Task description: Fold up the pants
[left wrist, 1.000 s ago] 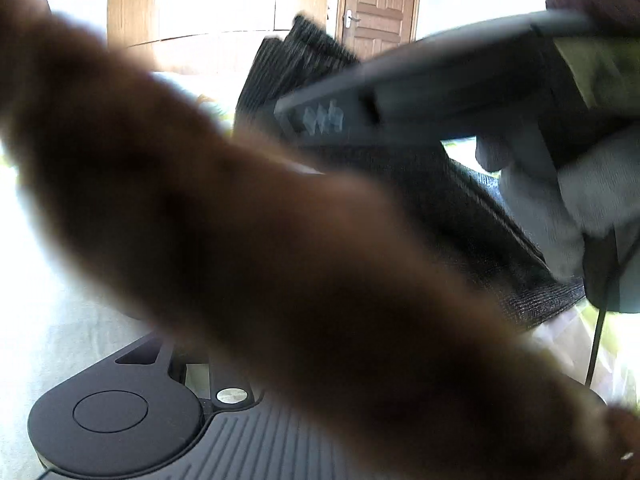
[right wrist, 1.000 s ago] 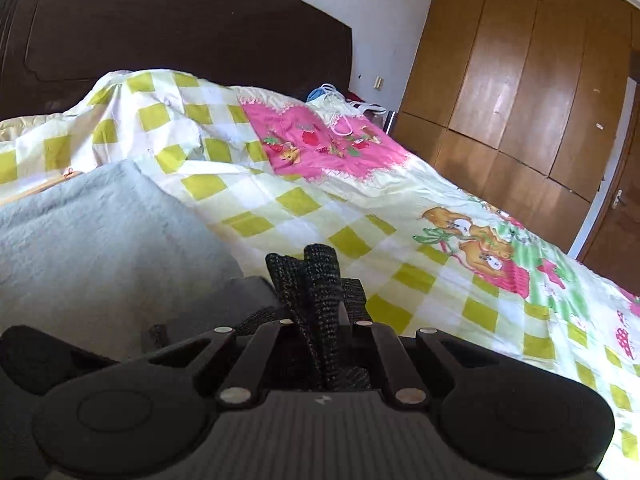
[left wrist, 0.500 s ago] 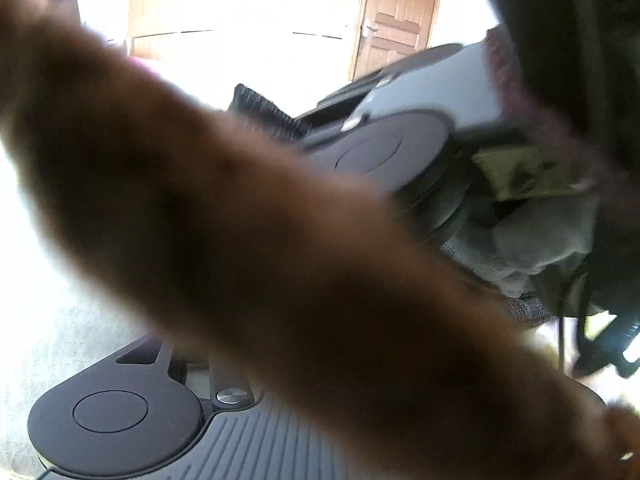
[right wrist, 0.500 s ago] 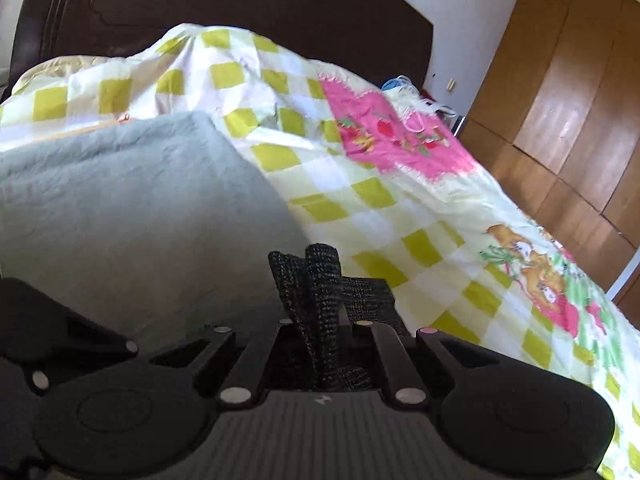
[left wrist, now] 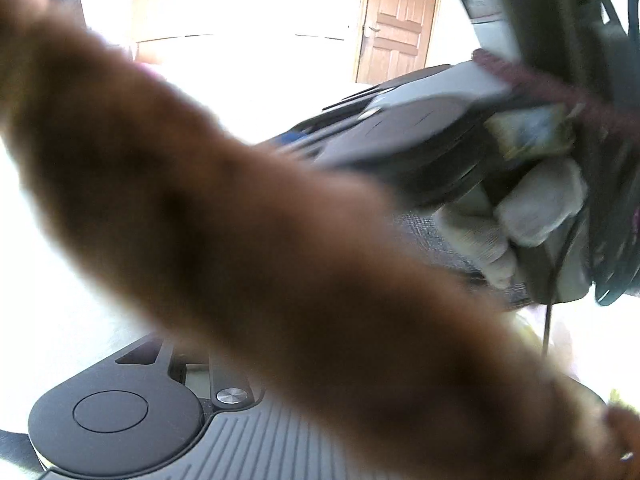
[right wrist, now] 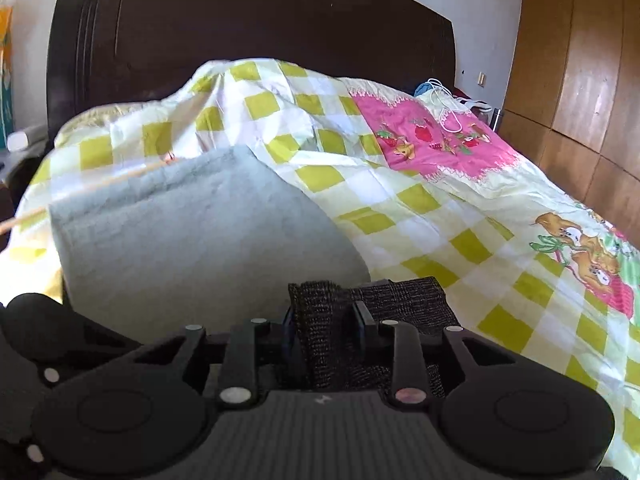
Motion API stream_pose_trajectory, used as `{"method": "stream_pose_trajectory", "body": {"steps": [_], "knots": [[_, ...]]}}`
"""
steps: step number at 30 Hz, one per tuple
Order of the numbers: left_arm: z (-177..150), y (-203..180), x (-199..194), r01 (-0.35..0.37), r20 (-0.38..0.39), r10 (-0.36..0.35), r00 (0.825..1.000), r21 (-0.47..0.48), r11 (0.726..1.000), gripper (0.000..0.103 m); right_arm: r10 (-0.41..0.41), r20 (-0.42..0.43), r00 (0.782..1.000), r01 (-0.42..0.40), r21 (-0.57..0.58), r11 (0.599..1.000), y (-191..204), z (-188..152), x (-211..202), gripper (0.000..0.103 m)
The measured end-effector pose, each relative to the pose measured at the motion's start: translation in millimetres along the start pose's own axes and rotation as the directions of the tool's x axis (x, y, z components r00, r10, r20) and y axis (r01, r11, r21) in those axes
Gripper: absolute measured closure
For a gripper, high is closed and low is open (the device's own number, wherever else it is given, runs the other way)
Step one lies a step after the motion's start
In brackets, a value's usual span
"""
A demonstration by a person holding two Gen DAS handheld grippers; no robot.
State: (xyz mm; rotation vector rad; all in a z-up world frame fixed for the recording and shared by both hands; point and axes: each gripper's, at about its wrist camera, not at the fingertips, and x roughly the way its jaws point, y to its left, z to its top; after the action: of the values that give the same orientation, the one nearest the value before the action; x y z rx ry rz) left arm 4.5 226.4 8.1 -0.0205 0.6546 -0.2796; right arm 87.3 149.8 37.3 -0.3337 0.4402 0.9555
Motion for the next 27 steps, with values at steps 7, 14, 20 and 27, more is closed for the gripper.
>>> {"method": "stream_pose_trajectory", "body": {"steps": [7, 14, 20, 27], "knots": [[17.8, -5.4, -33.6, -0.056, 0.054, 0.054, 0.997, 0.035, 0.998, 0.056, -0.051, 0.039, 0.998, 0.046, 0.139, 0.989, -30.6, -0.5, -38.0, 0.058], [53.6, -12.2, 1.8, -0.067, 0.146, 0.053, 0.988, 0.092, 0.994, 0.052, -0.113, -0.097, 0.989, 0.13, 0.18, 0.975, -75.1, -4.3, 6.7, 0.058], [54.8, 5.0, 54.0, -0.11, 0.027, 0.108, 0.994, 0.069, 0.992, 0.053, -0.107, -0.199, 0.974, 0.141, 0.169, 0.975, -87.9, -13.4, 65.1, 0.06], [45.2, -10.7, 53.4, -0.148, 0.003, 0.149, 0.989, 0.147, 0.978, 0.052, -0.145, -0.129, 0.981, 0.18, 0.322, 0.93, -104.4, -22.9, 2.4, 0.06]]}}
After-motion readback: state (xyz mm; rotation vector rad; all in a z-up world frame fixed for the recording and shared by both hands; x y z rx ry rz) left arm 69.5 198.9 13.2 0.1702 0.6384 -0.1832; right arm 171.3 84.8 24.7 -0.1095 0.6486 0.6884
